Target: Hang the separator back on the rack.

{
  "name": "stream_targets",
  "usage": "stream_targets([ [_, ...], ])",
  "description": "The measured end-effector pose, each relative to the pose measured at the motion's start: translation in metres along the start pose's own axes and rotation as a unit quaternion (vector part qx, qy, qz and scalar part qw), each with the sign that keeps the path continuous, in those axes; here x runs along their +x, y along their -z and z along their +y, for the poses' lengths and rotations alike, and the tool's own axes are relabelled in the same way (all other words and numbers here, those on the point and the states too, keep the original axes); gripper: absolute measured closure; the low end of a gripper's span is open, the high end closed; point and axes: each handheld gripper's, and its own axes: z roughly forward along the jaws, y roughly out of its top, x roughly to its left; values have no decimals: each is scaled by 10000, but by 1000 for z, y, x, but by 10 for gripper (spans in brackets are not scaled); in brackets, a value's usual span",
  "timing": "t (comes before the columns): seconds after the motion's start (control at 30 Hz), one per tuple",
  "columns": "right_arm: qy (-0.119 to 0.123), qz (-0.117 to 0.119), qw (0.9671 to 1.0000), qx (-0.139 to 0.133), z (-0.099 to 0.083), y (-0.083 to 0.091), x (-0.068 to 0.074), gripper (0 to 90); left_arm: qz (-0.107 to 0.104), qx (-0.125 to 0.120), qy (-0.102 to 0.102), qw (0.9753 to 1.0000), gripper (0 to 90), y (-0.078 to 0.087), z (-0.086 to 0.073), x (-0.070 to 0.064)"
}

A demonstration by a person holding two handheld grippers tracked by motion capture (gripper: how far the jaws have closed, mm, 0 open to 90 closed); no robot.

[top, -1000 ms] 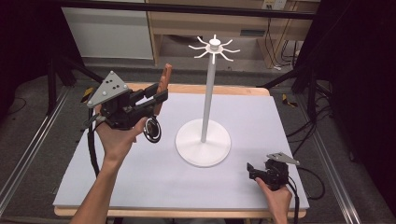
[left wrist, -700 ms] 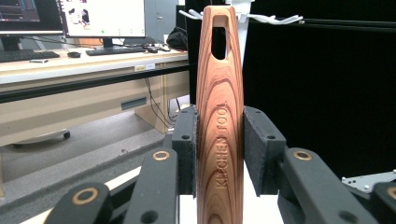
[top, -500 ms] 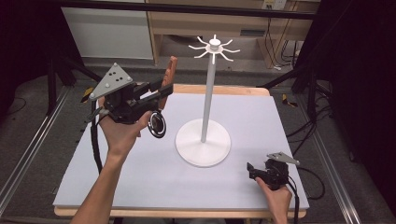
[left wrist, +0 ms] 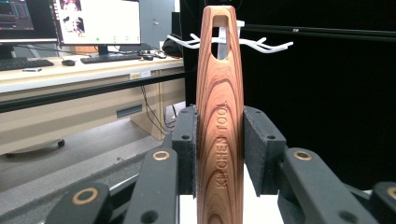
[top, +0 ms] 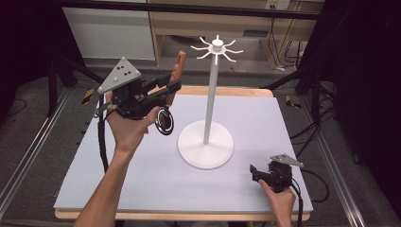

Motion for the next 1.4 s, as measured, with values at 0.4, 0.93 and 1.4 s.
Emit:
stream_targets([
  [0.4,8,-3,10000,4,0,0,0,119,-30,27,-36,10000,673,-8,3,-3],
  [0.93,32,2,10000,-12,0,0,-1,124,-2,102,-118,9999,674,-20,9,-9],
  [1.4,29,-4,10000,-7,1,0,-1,126,38,192,-131,9997,673,-31,6,-10],
])
